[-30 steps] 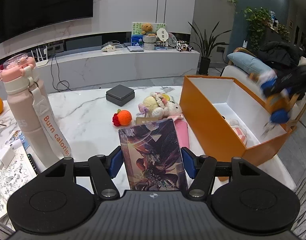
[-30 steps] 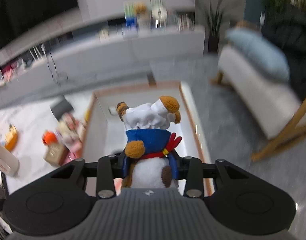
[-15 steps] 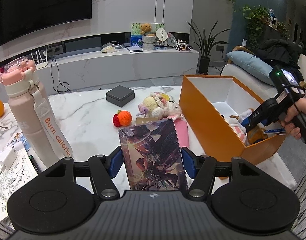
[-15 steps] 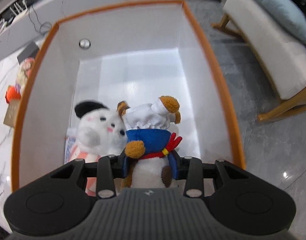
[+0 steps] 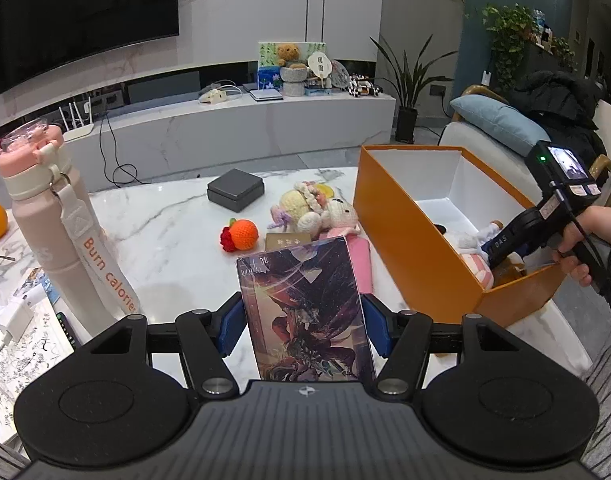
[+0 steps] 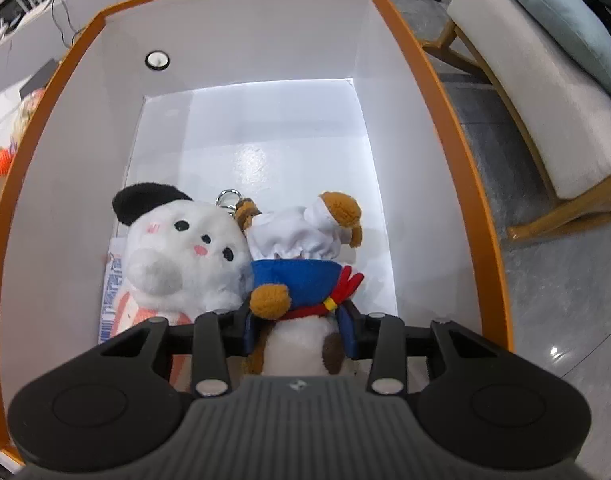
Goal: Organize objects
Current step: 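Lower the duck plush into the orange box and open the right gripper, then carry the card deck box into the orange box and open the left gripper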
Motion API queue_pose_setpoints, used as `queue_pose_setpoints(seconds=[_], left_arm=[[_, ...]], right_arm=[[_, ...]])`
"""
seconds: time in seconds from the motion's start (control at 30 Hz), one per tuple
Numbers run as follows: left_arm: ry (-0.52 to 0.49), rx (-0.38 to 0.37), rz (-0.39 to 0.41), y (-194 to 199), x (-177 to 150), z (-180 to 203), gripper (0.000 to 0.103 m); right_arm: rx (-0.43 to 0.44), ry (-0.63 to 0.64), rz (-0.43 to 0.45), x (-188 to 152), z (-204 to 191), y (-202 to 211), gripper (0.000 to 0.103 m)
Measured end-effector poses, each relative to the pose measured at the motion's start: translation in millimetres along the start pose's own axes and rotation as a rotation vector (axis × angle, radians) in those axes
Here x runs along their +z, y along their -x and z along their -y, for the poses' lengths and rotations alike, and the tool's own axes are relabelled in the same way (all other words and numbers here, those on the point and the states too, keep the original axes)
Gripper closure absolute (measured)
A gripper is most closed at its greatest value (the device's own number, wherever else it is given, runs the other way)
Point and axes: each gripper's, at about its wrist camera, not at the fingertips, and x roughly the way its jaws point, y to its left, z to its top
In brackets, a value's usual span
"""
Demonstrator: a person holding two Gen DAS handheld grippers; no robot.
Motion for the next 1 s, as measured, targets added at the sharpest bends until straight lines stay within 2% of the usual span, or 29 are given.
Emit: queue_pose_setpoints(seconds=[0.17,0.23,0.4,0.5,0.6,0.73,1.0], left_arm=[[-0.031,0.008,0.0,3,5,10,0.031],[-0.04,0.004,-0.004,2,9,15,0.031],[-0.056,-0.009,-0.005,-4,26,33,0.031],[-0.047,-0.044,0.0,-11,42,46,0.031],[-0.045,-0.081,0.011,-21,60,61,0.031],[-0.034,-0.146,0.006,-42,87,84,0.031],[0.022,-0.308,-0.137,-126,138,144,0.031]], right_arm=[[-0.033,0.065,0.001,2,-5,0,0.05],[-0.007,0.044,0.011,1,0,3,0.046],[0.075,0.004,0.056,-2,11,17,0.046],[0.111,0.01,0.104,-9,15,34,0.044],[0.177,-0.004,0.165,-22,21,58,0.03],[0.221,0.001,0.242,-44,30,92,0.03],[0.228,-0.006,0.294,-88,55,136,0.027]])
